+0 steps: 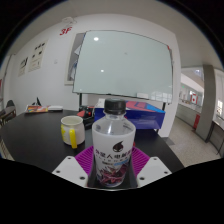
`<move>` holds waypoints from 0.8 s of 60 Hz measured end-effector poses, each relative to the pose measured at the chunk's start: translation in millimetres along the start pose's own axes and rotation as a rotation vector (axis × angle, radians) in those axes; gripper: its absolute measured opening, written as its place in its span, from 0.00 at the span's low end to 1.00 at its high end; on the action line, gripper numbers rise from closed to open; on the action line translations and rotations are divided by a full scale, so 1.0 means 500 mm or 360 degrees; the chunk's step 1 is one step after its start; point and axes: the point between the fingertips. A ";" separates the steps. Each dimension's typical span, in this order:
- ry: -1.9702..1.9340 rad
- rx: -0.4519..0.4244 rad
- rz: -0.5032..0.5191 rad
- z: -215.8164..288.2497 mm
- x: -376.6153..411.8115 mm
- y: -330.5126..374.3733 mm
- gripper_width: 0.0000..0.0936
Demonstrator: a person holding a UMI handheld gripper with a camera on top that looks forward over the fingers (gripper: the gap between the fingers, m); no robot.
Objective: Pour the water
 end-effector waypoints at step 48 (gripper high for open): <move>0.1753 -0.0241 -0.0803 0.461 -0.048 -0.043 0.43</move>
Point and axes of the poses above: the point between the fingertips, and its own axes, seen from behind it with the camera up: x to the left, z up, y backward, against the way the camera looks, and after that the axes turned 11 degrees about -y, right-handed
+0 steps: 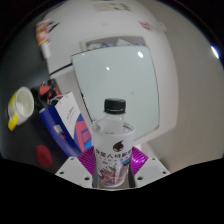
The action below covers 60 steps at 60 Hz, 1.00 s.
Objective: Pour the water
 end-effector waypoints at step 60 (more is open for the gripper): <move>-0.0078 -0.0448 0.0414 0.229 0.104 -0.041 0.44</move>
Point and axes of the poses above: the point between the fingertips, and its own axes, seen from behind it with the camera up: x to the left, z up, y backward, against the way the camera looks, and after that the axes turned 11 degrees about -y, right-handed
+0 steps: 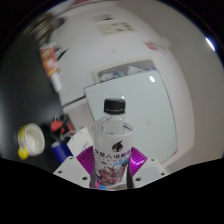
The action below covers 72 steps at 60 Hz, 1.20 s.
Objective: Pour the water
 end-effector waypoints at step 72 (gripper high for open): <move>-0.1903 0.0529 0.0358 -0.447 0.287 -0.012 0.85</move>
Point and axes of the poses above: the point between the fingertips, and its own axes, seen from behind it with the camera up: x to the left, z up, y backward, against the way the camera looks, and after that the axes turned 11 degrees about -y, right-handed
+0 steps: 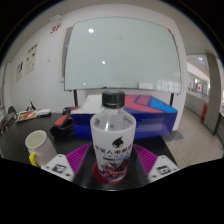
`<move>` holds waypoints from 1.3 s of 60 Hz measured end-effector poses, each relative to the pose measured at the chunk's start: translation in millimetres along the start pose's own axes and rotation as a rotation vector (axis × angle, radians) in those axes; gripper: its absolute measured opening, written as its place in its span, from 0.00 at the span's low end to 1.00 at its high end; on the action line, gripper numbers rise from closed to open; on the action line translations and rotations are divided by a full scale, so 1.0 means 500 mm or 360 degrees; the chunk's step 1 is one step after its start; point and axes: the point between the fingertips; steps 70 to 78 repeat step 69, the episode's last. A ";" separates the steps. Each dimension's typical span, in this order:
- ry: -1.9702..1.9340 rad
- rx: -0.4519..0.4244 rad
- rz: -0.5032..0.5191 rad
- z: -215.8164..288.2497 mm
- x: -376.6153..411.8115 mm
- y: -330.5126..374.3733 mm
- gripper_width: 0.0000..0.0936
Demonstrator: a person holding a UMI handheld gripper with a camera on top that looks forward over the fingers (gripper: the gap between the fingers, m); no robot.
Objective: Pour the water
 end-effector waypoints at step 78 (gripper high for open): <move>0.0106 0.0052 -0.0280 -0.094 0.364 0.814 0.90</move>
Point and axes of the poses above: the point between the fingertips, and its own axes, seen from behind it with the camera up: x to the left, z up, y backward, against the way the camera looks, and after that the axes turned 11 degrees about -y, right-handed
